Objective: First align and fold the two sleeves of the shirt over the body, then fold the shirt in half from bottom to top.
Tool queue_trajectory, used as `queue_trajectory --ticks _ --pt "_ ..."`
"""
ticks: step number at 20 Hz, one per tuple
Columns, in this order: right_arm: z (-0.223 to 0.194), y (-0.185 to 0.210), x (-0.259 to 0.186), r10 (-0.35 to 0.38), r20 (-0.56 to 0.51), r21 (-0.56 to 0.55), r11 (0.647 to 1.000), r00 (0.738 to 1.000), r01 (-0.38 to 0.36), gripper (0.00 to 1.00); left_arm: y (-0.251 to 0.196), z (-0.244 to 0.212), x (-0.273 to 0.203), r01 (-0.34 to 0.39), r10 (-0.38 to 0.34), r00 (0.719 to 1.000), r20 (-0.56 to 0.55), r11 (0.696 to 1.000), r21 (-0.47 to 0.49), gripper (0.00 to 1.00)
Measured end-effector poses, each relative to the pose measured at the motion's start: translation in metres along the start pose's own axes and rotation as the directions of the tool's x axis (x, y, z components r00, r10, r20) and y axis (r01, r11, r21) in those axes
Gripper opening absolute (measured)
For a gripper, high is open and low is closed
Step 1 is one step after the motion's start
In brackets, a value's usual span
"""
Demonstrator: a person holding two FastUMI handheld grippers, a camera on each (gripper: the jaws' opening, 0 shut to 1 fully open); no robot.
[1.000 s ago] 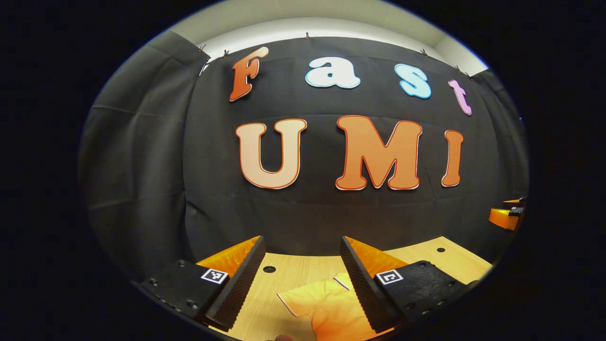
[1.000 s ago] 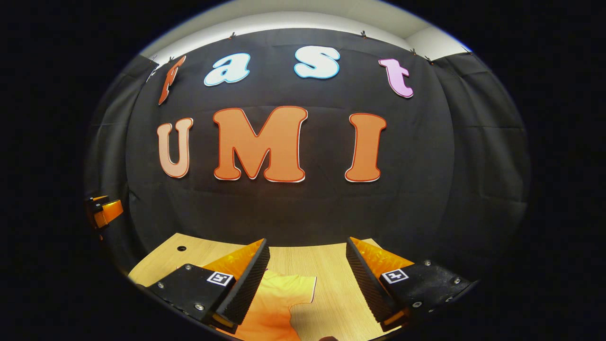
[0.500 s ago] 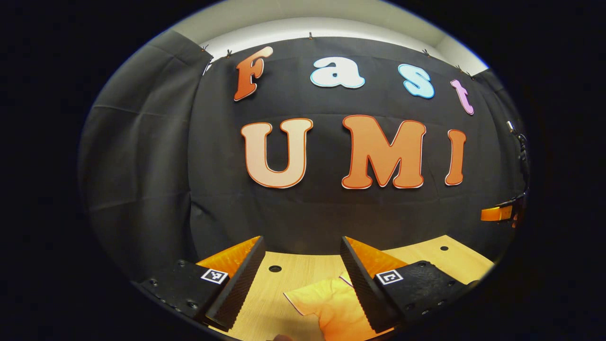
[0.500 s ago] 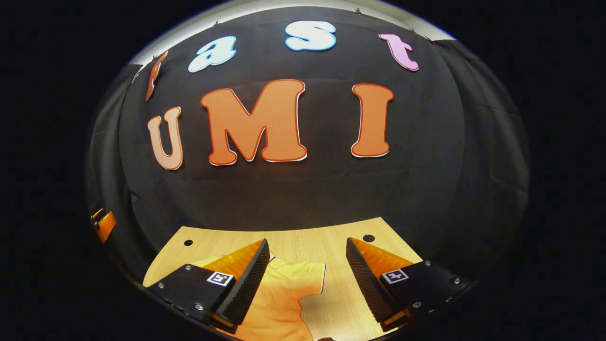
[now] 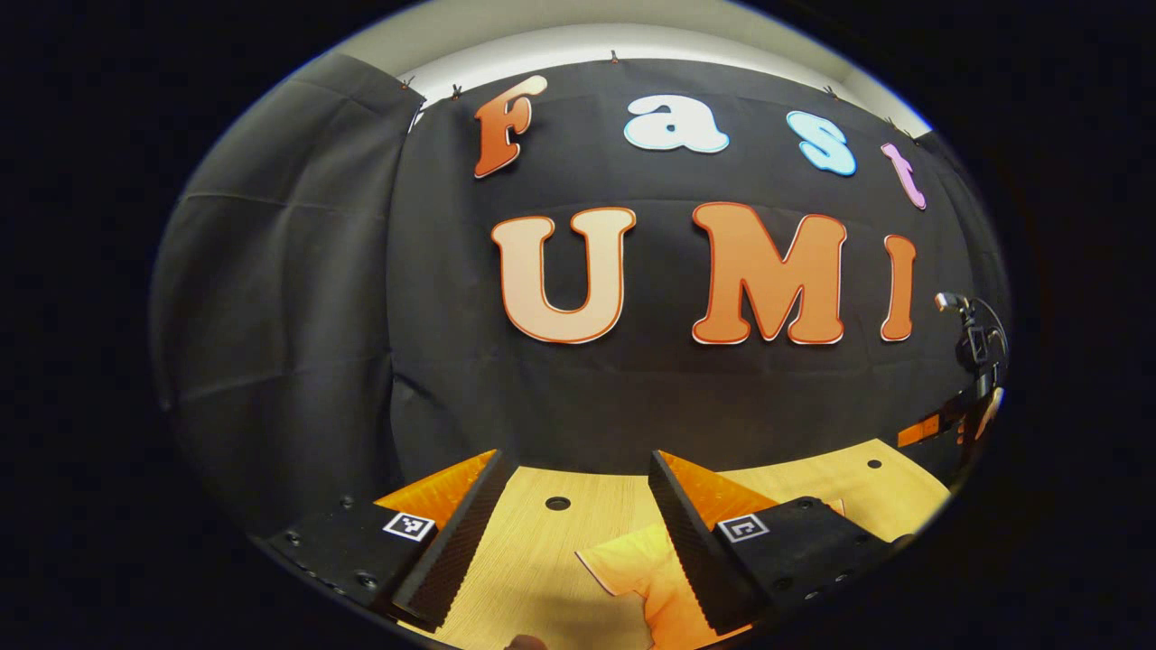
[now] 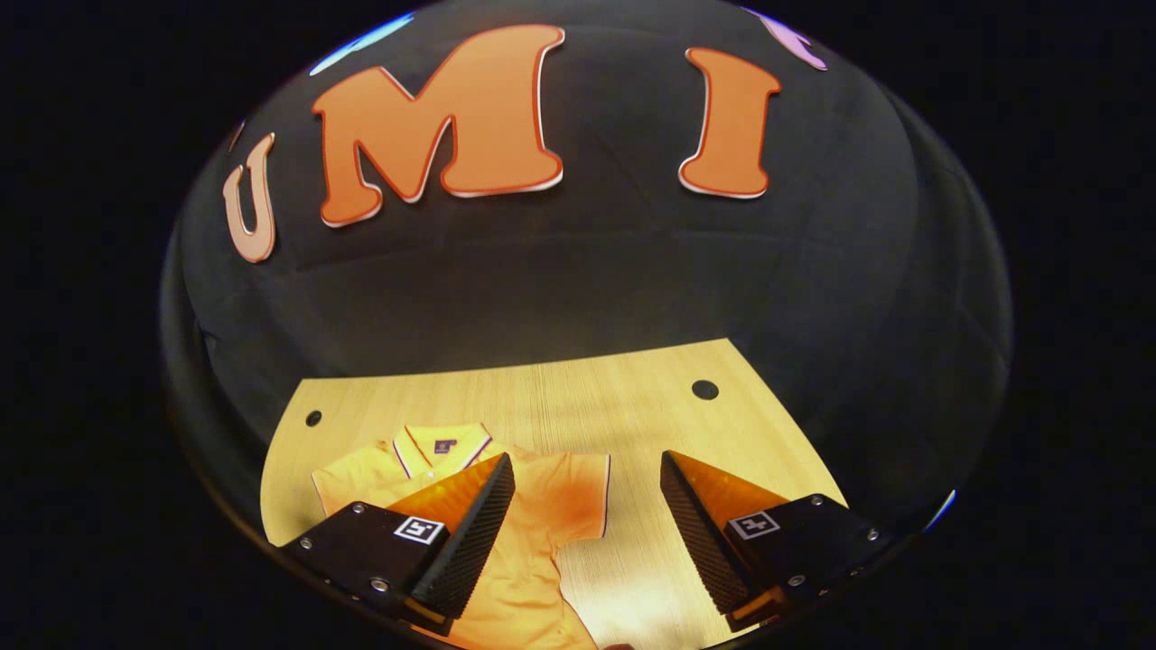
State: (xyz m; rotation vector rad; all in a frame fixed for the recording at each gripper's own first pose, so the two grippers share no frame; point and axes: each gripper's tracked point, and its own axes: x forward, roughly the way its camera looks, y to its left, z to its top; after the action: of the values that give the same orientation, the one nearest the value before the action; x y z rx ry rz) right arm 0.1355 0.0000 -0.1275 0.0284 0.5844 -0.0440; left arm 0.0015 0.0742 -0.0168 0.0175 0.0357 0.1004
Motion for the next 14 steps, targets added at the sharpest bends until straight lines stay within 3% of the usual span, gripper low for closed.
queue_trajectory --ticks 6,14 --pt "-0.049 0.011 0.079 0.003 -0.215 -0.028 1.0 0.977 -0.01 0.99 0.014 -0.021 0.028 -0.039 0.038 0.998 -0.057 0.999 -0.006 0.98" --pt "-0.117 -0.013 0.158 -0.052 -0.472 -0.002 0.998 0.88 0.058 1.0 0.009 -0.04 0.049 -0.035 0.033 0.994 -0.106 0.999 -0.014 0.98"
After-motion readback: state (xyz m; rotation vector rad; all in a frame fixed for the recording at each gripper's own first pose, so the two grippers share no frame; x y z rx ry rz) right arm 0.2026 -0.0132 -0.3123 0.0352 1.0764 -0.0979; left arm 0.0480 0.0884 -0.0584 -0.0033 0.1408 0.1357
